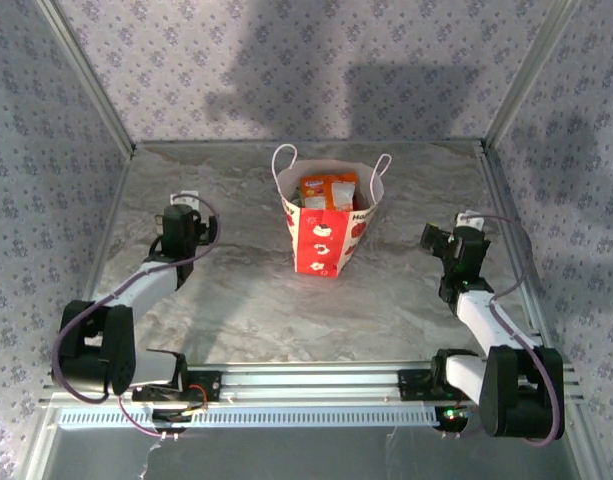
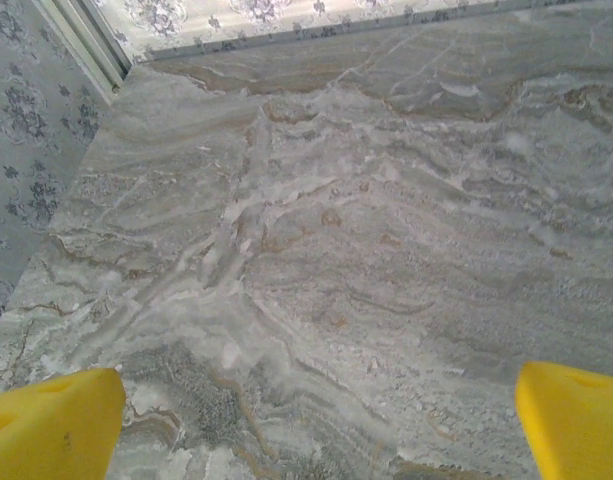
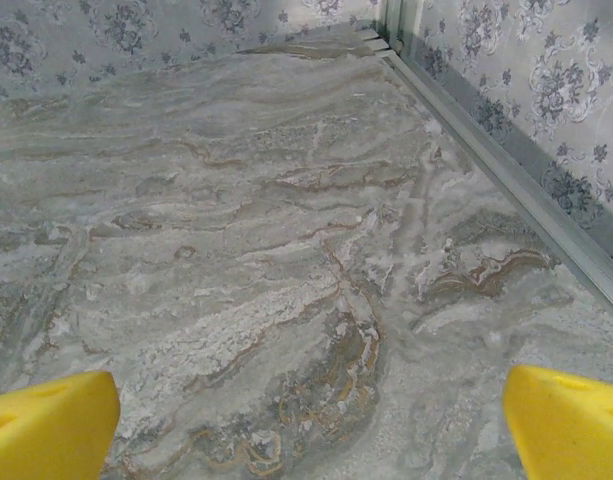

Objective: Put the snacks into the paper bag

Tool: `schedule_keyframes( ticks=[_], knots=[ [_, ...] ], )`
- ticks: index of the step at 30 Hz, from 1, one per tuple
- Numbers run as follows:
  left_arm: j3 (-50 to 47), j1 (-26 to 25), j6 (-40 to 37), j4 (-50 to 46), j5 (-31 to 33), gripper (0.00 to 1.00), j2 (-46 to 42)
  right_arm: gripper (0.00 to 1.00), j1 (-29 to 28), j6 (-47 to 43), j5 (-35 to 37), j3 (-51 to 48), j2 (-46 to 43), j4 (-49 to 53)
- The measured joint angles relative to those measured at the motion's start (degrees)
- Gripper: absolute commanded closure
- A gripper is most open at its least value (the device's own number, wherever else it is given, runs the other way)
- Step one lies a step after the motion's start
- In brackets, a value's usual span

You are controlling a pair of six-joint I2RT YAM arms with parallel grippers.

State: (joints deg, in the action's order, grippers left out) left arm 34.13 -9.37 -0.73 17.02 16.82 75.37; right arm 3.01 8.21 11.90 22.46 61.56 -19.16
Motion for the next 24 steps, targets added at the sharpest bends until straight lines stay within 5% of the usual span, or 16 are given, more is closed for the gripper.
schedule_keyframes(
  ticks=[24],
  knots=[
    [-11.13, 5.20, -0.90, 24.09, -1.42, 0.00, 7.34, 0.00, 3.15, -2.34, -7.28, -6.49, 9.75, -22.34]
  ],
)
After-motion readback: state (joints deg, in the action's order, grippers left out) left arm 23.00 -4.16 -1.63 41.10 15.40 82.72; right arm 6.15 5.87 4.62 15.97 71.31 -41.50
